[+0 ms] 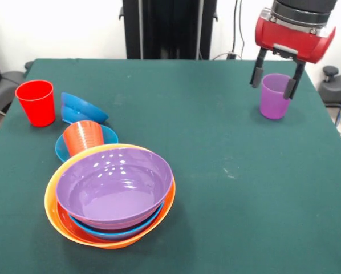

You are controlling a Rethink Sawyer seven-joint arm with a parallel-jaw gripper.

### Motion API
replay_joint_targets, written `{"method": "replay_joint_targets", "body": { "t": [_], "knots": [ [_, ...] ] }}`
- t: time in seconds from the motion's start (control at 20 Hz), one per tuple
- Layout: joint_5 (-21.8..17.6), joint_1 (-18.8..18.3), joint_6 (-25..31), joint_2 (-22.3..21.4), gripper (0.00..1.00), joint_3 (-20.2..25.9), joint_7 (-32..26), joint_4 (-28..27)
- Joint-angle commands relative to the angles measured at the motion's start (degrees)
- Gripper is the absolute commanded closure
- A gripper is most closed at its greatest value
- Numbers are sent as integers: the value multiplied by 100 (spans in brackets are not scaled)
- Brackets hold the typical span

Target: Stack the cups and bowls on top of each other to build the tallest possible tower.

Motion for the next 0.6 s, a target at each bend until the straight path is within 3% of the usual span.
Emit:
{"method": "replay_joint_targets", "body": {
  "t": [0.05,0.2,0.35,0.6],
  "knots": [
    [-104,335,-83,595,0,-142,1517,235],
    [-31,434,-208,508,0,-123,1666,559],
    [-23,652,120,455,0,-303,1896,590],
    [172,570,-125,373,0,-37,1904,955]
  ]
}}
